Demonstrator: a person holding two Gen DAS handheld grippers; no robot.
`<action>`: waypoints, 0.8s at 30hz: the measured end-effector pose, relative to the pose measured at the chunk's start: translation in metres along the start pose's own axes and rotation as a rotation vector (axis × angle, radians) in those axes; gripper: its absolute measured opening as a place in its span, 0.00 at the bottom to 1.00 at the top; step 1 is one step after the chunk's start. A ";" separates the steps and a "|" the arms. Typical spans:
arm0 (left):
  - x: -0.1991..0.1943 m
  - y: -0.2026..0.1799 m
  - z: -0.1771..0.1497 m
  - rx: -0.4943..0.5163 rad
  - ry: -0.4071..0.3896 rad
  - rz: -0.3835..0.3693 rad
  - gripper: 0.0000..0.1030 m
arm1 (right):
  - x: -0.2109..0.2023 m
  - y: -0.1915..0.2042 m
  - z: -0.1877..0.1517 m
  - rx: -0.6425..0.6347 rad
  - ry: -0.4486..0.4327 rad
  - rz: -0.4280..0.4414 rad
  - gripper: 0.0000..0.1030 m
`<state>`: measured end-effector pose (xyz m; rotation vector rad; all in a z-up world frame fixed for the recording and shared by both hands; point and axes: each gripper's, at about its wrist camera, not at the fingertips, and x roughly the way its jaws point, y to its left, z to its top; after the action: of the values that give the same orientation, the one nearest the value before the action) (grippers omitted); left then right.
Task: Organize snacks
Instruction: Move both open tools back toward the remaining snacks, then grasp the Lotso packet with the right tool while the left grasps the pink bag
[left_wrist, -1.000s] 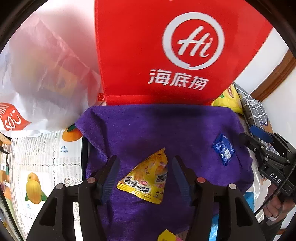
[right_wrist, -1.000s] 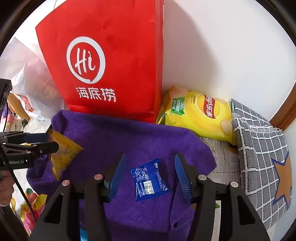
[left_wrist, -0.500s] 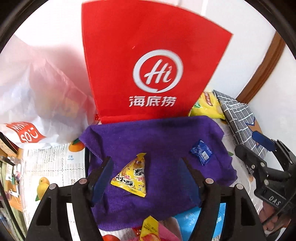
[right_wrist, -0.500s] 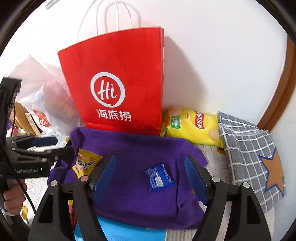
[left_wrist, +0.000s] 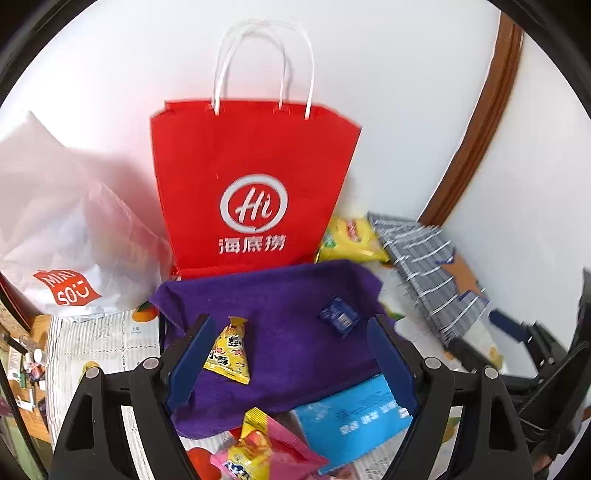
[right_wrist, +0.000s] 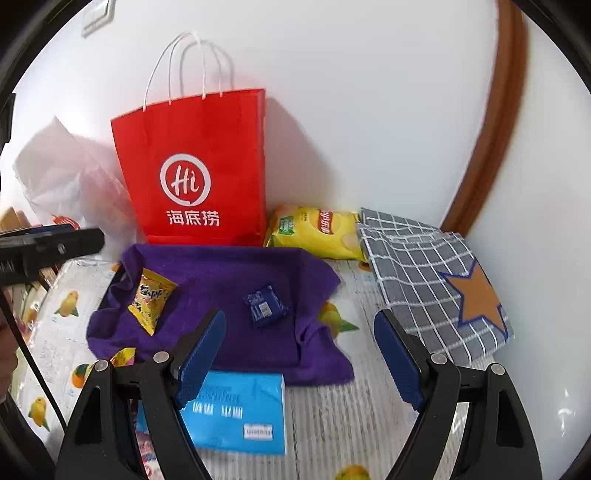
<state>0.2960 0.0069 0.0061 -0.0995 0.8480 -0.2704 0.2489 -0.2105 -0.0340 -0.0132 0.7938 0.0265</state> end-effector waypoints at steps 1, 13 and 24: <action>-0.007 -0.001 -0.003 0.001 -0.018 -0.002 0.81 | -0.003 -0.001 -0.002 0.004 0.006 0.007 0.80; -0.059 -0.005 -0.063 0.022 -0.027 0.049 0.81 | -0.026 0.003 -0.044 0.033 0.035 0.148 0.77; -0.088 0.016 -0.109 -0.060 -0.031 0.123 0.81 | -0.046 0.015 -0.084 0.079 -0.002 0.218 0.74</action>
<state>0.1618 0.0487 -0.0054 -0.1073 0.8282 -0.1279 0.1564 -0.1983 -0.0603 0.1481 0.7911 0.2012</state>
